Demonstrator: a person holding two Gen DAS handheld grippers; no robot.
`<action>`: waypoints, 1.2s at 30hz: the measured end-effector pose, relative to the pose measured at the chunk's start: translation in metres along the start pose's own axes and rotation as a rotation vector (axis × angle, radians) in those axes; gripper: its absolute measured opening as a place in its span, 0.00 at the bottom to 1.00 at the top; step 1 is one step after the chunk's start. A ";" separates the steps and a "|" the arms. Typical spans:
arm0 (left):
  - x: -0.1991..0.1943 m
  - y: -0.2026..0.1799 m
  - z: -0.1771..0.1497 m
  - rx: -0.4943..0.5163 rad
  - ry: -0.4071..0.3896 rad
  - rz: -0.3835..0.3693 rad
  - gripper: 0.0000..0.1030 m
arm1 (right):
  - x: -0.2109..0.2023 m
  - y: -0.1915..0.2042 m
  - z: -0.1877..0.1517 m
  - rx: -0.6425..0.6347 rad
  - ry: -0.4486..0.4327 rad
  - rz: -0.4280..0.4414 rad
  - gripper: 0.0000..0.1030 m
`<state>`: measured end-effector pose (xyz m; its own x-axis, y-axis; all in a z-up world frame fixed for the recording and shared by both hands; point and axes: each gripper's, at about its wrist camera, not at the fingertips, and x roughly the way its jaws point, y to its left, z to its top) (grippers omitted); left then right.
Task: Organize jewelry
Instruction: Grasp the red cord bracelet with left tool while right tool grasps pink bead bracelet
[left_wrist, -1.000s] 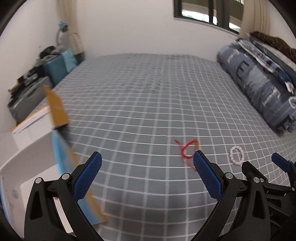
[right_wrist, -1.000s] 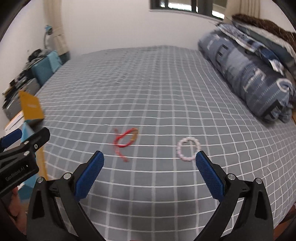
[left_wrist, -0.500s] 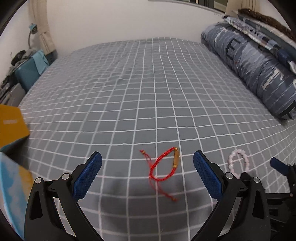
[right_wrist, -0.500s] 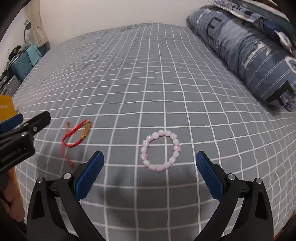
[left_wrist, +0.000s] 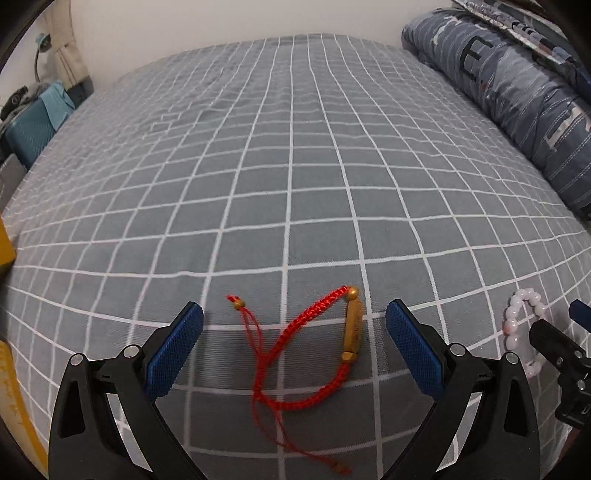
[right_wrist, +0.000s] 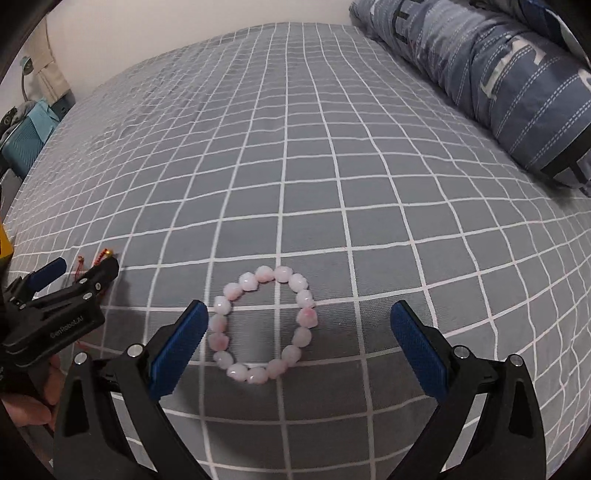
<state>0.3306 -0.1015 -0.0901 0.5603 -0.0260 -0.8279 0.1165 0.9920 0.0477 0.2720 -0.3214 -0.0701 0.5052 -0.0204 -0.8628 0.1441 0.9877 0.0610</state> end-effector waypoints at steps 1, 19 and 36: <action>0.002 -0.001 -0.001 0.004 0.003 0.005 0.92 | 0.002 -0.001 0.000 0.003 0.005 0.001 0.87; 0.004 0.009 -0.005 -0.011 0.039 -0.024 0.40 | 0.015 0.008 -0.006 -0.058 0.045 -0.088 0.20; -0.007 0.010 -0.005 -0.002 0.017 -0.007 0.06 | 0.009 0.010 -0.003 -0.067 0.013 -0.111 0.10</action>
<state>0.3233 -0.0909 -0.0865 0.5457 -0.0306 -0.8375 0.1183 0.9921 0.0408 0.2749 -0.3110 -0.0786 0.4785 -0.1283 -0.8687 0.1407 0.9877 -0.0684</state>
